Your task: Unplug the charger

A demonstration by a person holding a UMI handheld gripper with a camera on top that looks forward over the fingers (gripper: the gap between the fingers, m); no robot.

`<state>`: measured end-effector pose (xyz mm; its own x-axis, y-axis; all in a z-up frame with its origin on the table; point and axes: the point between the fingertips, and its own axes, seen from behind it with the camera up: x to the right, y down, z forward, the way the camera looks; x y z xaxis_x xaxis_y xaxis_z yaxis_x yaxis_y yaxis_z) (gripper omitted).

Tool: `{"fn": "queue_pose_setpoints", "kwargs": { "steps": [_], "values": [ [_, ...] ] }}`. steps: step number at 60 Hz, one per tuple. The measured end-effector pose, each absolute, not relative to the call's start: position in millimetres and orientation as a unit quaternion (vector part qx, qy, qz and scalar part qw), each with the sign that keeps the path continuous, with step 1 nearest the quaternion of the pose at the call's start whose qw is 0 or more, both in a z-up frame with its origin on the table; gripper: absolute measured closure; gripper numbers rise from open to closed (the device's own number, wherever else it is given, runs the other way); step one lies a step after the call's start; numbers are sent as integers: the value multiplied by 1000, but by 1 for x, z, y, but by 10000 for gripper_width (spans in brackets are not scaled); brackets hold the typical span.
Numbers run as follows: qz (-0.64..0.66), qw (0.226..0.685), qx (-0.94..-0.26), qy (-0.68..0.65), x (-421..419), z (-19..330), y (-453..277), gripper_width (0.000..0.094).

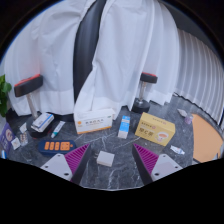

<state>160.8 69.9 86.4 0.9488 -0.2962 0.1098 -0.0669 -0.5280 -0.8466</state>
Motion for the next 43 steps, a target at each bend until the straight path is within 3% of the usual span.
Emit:
{"fn": "queue_pose_setpoints", "kwargs": {
  "steps": [9,18,43],
  "values": [
    [-98,486,-863,94,120,140,17,84],
    [-95,491,-862,82,89,171,-38,83],
    [-75,464,-880,73,50,172,-121,83]
  ]
}}
